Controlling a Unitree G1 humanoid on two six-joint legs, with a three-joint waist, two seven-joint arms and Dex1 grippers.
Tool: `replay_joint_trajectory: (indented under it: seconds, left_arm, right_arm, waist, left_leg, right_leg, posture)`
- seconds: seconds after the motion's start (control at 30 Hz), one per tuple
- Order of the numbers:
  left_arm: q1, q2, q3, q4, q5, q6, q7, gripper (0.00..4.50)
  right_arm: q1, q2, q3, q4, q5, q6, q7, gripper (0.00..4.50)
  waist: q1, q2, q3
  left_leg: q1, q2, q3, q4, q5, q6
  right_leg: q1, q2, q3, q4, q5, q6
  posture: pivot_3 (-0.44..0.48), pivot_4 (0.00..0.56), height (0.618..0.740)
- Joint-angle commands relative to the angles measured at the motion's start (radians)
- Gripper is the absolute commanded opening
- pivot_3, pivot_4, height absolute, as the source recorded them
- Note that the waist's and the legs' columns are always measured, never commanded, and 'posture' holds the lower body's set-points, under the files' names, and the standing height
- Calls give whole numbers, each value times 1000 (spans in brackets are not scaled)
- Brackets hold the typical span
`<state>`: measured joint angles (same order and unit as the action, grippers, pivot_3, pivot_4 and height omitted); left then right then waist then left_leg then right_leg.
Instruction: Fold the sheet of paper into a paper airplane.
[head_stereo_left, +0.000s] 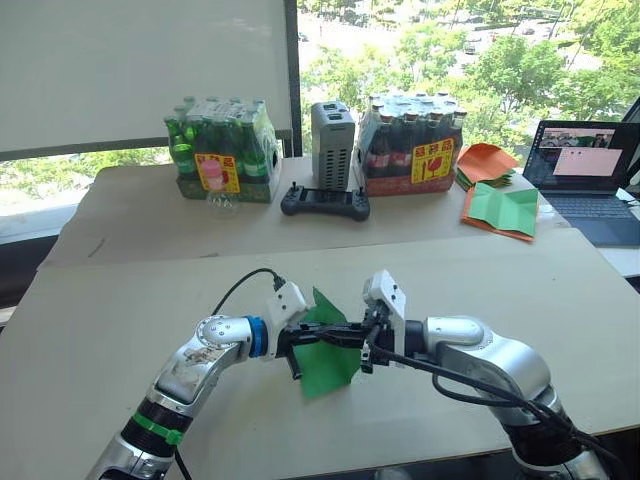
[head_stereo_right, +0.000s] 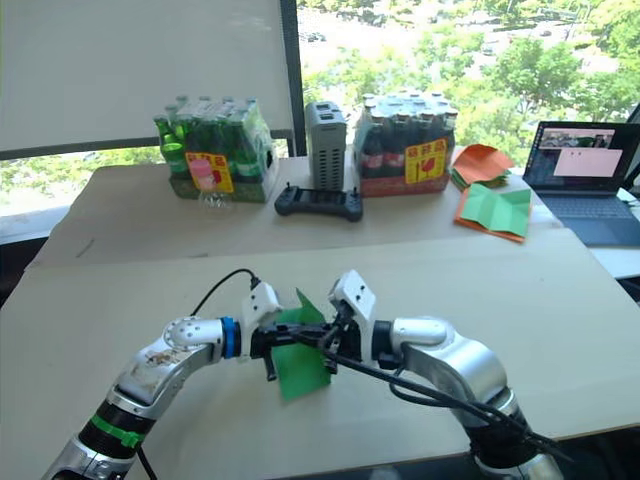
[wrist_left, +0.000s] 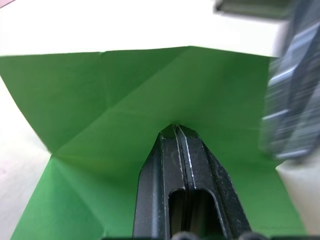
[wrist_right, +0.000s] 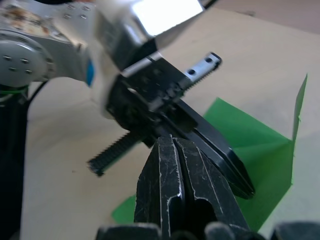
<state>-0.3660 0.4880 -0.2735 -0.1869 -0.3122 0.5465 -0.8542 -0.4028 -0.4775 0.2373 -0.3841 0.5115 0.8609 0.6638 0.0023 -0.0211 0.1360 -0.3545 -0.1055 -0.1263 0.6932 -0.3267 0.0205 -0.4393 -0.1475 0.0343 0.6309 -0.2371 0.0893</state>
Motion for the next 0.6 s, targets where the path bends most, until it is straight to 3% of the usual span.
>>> replay_joint_trajectory:
  seconds: [0.03, 0.3, 0.6]
  left_arm:
    - [39, 42, 25, -70, -11, 5, -19, 0]
    - [110, 116, 62, -85, -13, 6, -35, 0]
    - [167, 140, 25, -60, 35, -22, -33, 0]
  right_arm:
    - [12, -47, -10, 33, -63, -34, -8, 17]
    - [83, -81, 37, 72, -137, -63, 20, 17]
    - [142, -52, 30, 91, -162, -52, -20, 17]
  waist:
    - [-3, 0, 0]
    - [-7, 0, 0]
    - [-8, 0, 0]
  left_leg:
    - [0, 0, 0, 0, 0, 0]
    - [0, 0, 0, 1, 0, 0]
    - [1, 0, 0, 1, 0, 0]
  right_leg:
    - [0, 0, 0, 0, 1, 0]
    - [1, 0, 0, 0, 1, 0]
    - [1, 0, 0, 0, 1, 0]
  posture:
    - [0, 150, 735]
    - [0, 150, 735]
    - [0, 150, 735]
